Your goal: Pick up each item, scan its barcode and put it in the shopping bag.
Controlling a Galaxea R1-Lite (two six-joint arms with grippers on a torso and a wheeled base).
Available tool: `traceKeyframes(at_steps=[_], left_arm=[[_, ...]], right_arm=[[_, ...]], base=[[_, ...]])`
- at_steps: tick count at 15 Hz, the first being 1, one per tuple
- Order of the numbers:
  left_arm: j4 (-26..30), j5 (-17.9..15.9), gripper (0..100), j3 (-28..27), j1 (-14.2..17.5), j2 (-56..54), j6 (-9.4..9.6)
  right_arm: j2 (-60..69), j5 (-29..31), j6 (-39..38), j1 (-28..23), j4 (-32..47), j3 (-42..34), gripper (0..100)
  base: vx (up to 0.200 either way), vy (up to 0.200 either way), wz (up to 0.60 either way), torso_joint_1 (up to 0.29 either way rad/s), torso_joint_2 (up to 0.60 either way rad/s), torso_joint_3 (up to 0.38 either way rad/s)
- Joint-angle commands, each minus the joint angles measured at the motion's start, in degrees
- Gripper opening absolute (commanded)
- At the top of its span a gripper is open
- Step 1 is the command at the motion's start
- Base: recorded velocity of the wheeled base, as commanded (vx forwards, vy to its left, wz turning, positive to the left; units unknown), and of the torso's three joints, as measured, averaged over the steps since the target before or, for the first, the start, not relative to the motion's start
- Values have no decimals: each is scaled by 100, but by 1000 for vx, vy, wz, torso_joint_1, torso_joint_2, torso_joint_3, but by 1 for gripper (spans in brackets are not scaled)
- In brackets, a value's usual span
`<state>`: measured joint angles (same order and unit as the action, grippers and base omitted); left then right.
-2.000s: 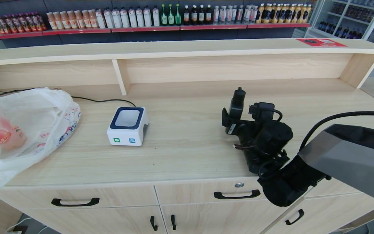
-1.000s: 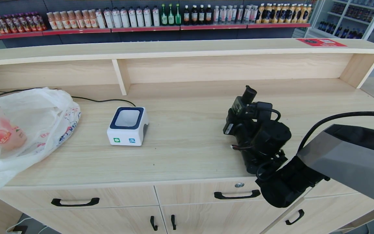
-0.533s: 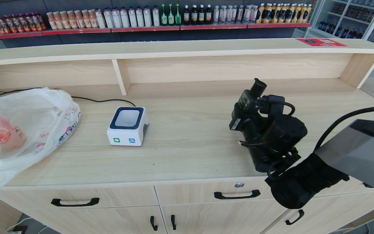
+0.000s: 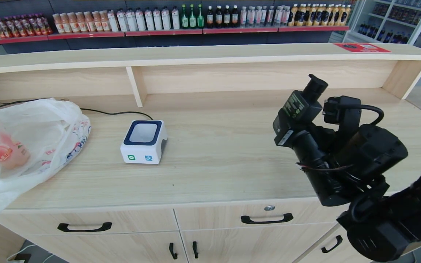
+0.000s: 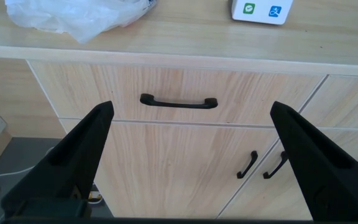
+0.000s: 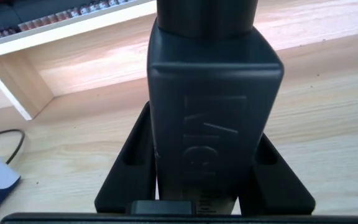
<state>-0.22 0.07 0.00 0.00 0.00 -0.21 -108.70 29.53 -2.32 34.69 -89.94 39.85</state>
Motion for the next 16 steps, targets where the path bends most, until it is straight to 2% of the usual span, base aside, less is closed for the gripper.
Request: traceKeyframes(at_steps=[1,6,8,10,14,16], left_arm=[[-4,1,100,0,0,0,-6],[4,1,100,0,0,0,3],[4,1,100,0,9,9,3],[4,1,100,0,0,0,12],[13,1,100,0,0,9,3],[13,1,100,0,0,0,3]], right_arm=[[719,1,-58,283,-6,-487,0],[1413,1,-120,864,-6,-935,0],[1668,-8,-199,1329,-6,-944,0],[1818,-17,-269,1558,-6,-1006,0],[2011,-395,-568,2252,-6,-1067,0],[2002,-544,-568,2340,-6,-935,0]], base=[[0,0,0,0,0,0],[0,0,0,0,0,0],[0,0,0,0,0,0],[0,0,0,0,0,0],[0,0,0,0,0,0],[0,0,0,0,0,0]])
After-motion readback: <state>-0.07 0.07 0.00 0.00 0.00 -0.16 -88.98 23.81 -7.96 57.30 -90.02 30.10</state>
